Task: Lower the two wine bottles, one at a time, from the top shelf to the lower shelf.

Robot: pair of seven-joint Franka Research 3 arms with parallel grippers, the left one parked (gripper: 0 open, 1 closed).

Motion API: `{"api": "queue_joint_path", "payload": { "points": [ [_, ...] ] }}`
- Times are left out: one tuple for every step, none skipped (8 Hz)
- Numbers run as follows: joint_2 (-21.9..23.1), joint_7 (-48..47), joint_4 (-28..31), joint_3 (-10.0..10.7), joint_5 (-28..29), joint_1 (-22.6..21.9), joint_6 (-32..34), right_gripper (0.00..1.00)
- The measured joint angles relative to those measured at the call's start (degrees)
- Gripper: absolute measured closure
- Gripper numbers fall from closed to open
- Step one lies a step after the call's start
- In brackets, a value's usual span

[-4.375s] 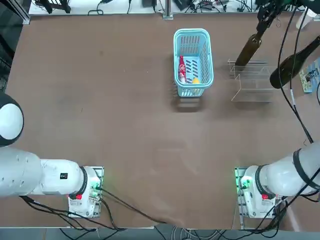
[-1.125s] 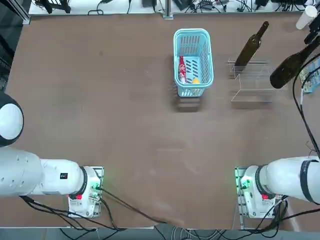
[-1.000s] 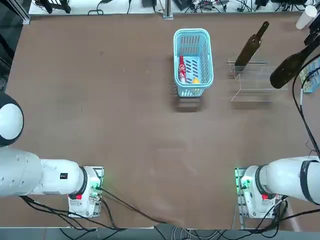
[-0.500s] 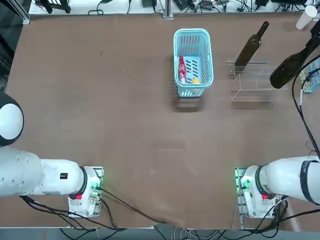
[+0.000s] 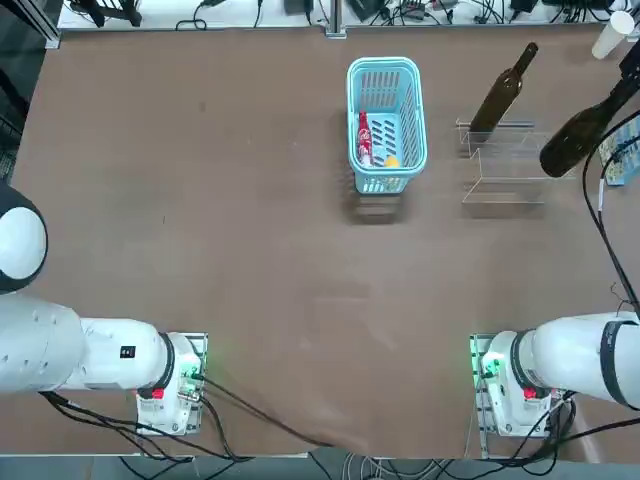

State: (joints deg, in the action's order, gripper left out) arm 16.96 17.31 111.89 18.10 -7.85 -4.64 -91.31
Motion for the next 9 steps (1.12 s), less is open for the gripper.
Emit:
{"api": "queue_joint_path", "payload": {
  "points": [
    [0.00, 0.00, 0.01, 0.00, 0.00, 0.00, -0.31, 0.20],
    [0.00, 0.00, 0.05, 0.00, 0.00, 0.00, -0.40, 0.22],
    [0.00, 0.01, 0.11, 0.00, -0.01, 0.00, -0.53, 0.27],
    [0.00, 0.01, 0.15, 0.00, -0.01, -0.01, -0.68, 0.30],
    [0.00, 0.01, 0.18, -0.01, -0.01, -0.01, -0.81, 0.30],
    [0.00, 0.01, 0.19, -0.05, -0.01, -0.02, -0.88, 0.32],
    [0.00, 0.02, 0.20, -0.06, -0.01, -0.03, -0.90, 0.33],
    [0.00, 0.02, 0.20, -0.08, 0.00, -0.04, -0.90, 0.38],
    [0.00, 0.02, 0.21, -0.13, -0.01, -0.06, -0.90, 0.47]
  ]
}}
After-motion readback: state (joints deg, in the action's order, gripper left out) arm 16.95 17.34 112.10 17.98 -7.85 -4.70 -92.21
